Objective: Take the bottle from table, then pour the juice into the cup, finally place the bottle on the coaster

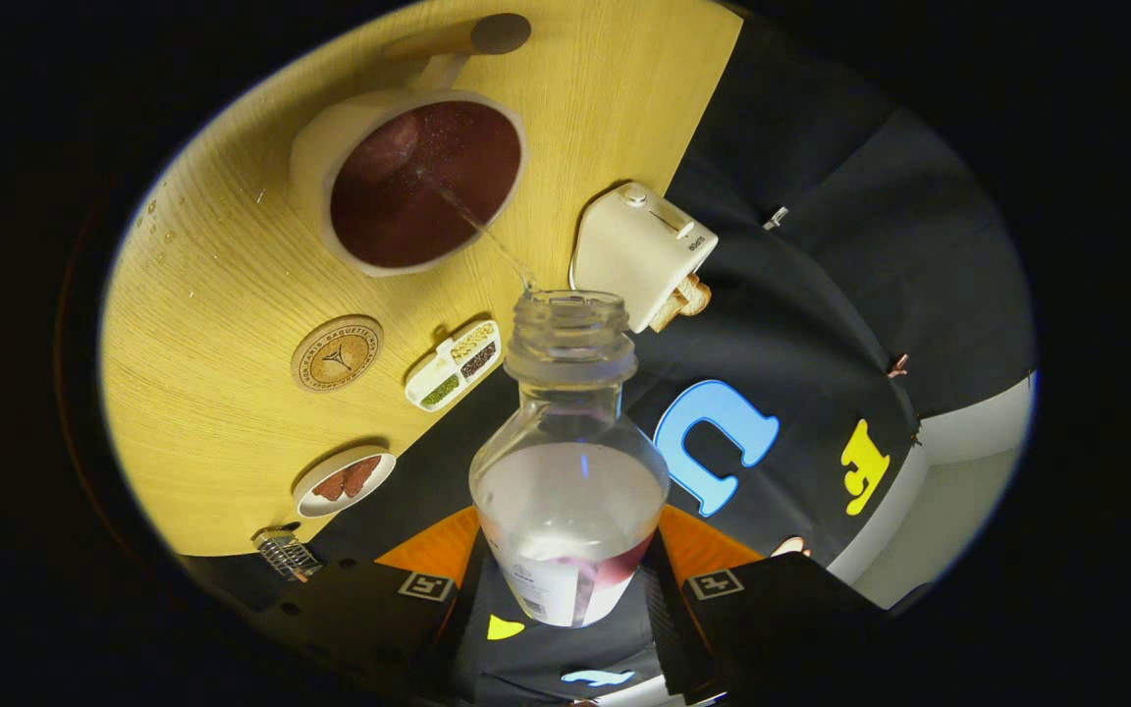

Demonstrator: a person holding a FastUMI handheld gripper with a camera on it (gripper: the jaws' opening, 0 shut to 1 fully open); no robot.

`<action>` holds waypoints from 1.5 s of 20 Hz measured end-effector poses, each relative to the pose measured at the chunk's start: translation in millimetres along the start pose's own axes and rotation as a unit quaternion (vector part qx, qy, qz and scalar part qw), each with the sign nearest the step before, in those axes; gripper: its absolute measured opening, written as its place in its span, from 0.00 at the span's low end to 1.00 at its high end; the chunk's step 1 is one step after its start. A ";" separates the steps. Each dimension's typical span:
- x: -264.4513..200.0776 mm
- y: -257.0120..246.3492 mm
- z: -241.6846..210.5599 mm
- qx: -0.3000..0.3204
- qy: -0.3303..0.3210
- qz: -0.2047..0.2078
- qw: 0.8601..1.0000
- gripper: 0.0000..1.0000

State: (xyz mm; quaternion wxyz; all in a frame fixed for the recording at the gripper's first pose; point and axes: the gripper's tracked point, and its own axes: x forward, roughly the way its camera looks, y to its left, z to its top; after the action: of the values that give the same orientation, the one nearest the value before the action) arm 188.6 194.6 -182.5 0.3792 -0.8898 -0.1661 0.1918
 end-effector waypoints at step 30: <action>-2.2 4.9 6.6 0.016 -0.016 -0.006 1.000 0.71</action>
State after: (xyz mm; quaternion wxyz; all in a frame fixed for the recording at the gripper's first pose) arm 184.3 194.4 -189.8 0.3914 -0.8796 -0.1744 0.2068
